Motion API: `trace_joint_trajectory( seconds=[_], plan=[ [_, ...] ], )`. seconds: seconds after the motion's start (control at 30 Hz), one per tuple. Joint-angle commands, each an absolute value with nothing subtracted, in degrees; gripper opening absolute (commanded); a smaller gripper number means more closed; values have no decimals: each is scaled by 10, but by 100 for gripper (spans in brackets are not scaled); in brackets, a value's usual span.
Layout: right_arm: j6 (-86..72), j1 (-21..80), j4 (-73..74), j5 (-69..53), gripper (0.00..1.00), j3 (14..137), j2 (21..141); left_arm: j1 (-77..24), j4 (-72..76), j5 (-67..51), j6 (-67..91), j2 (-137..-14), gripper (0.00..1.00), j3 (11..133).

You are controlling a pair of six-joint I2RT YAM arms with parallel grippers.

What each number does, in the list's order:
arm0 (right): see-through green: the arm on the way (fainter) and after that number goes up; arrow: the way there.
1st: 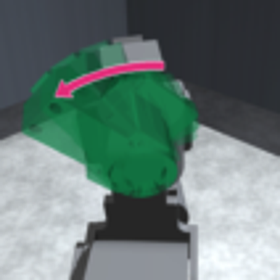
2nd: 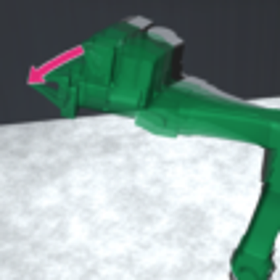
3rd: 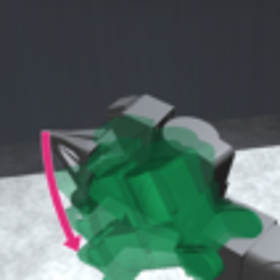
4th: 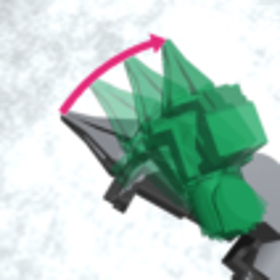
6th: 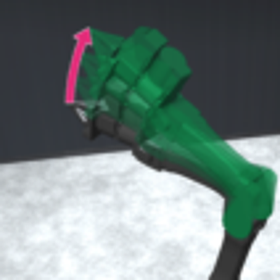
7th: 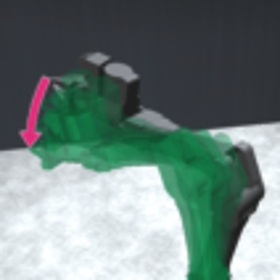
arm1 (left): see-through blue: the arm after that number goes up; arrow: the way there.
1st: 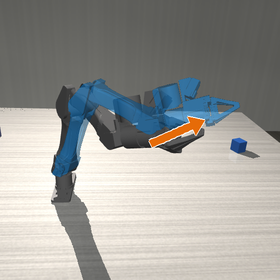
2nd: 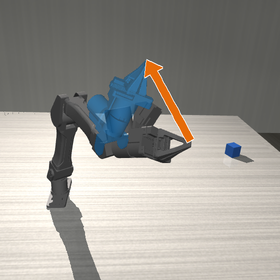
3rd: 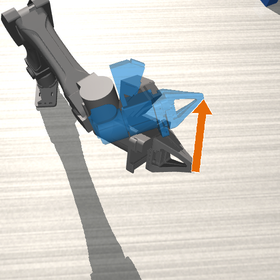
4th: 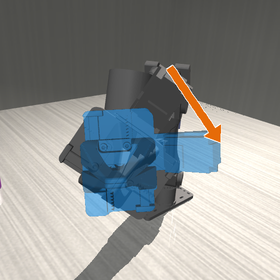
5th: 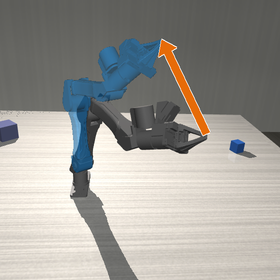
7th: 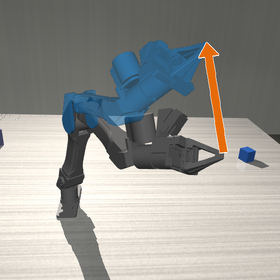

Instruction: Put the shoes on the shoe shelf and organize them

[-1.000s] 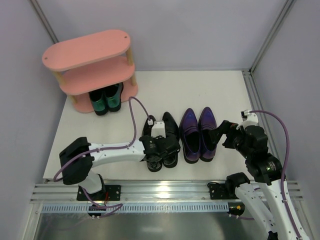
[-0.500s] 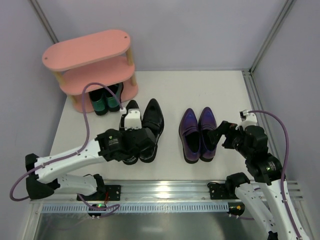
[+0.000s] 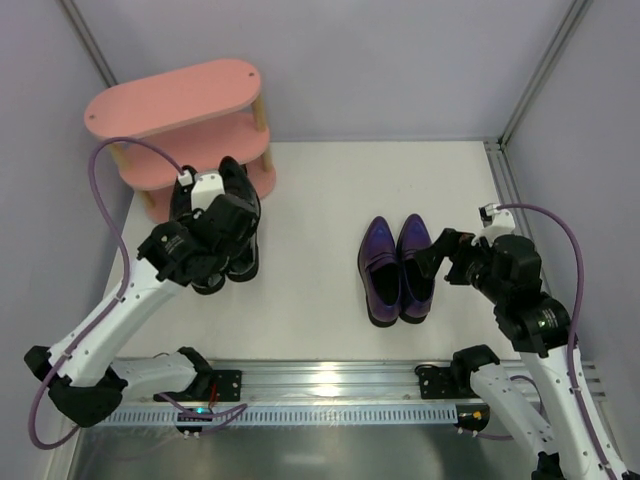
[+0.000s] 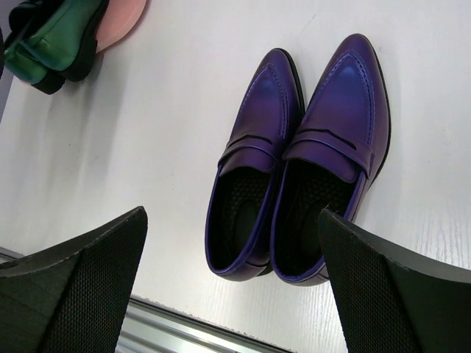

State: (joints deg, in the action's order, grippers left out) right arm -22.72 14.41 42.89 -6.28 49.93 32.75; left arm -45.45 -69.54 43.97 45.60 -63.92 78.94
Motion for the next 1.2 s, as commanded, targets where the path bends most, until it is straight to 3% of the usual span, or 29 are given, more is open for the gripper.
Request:
trace_joint_trajectory(
  seconds=[0.0,0.47,0.87,1.17],
  plan=[
    [-208,147,419,-76,97,539,348,-391,-583,444,360,-639,0,856],
    [-192,147,426,-89,97,585,414,-144,-501,266,249,-831,0,1027],
    [-196,146,411,-81,97,549,415,-106,-451,286,177,-972,0,1203],
    [-194,147,403,-90,98,548,429,-88,-428,306,144,-1033,0,1266]
  ],
)
